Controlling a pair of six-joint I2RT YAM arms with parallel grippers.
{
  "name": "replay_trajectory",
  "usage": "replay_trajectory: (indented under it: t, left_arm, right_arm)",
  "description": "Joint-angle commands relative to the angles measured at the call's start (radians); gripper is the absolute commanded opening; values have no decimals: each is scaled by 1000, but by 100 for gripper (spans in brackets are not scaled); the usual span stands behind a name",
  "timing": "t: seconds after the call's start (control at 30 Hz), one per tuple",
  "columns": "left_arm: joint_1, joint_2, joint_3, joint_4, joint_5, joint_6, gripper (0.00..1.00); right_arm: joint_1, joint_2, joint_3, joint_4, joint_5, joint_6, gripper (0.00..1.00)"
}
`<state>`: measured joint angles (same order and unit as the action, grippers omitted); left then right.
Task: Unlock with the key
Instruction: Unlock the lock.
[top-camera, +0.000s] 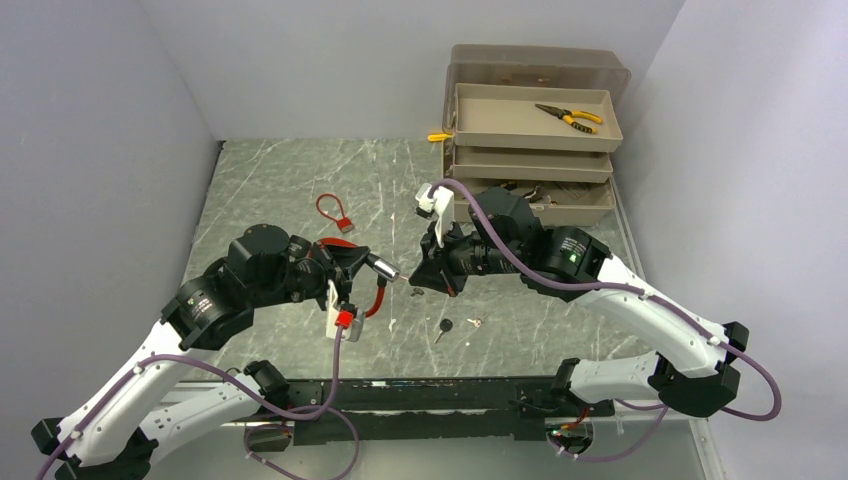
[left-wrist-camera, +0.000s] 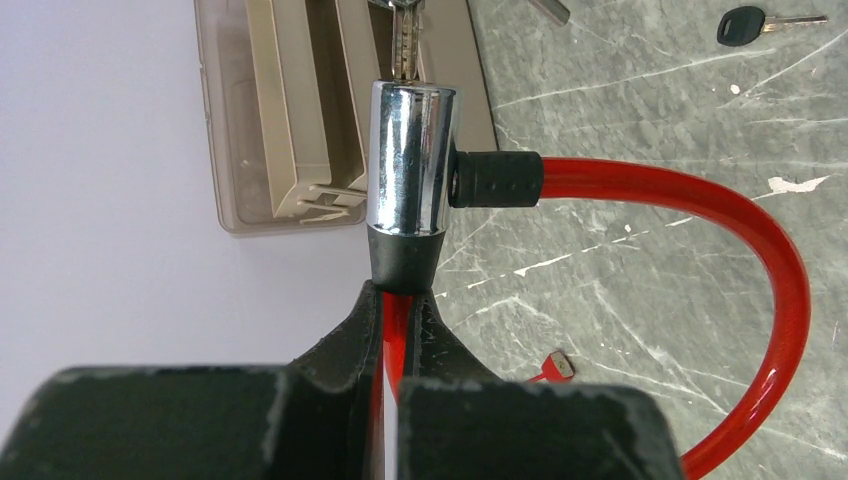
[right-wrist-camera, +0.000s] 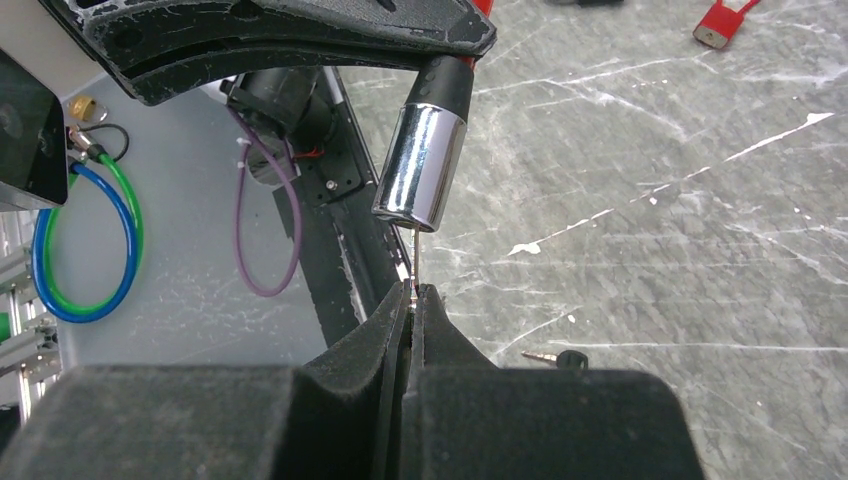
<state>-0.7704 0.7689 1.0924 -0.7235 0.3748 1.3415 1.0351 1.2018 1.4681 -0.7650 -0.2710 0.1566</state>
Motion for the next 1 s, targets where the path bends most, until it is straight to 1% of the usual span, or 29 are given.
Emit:
replay_trajectory:
  t: [0.0,0.97]
  left_arm:
    - [-6,-11,27,48,15,3,0]
    - [-19,-8,24,73,1,-2,0]
  right_arm:
    - [4,-10,7,62,5,-18,0]
    - [3,-21,-41,109,-13,1,0]
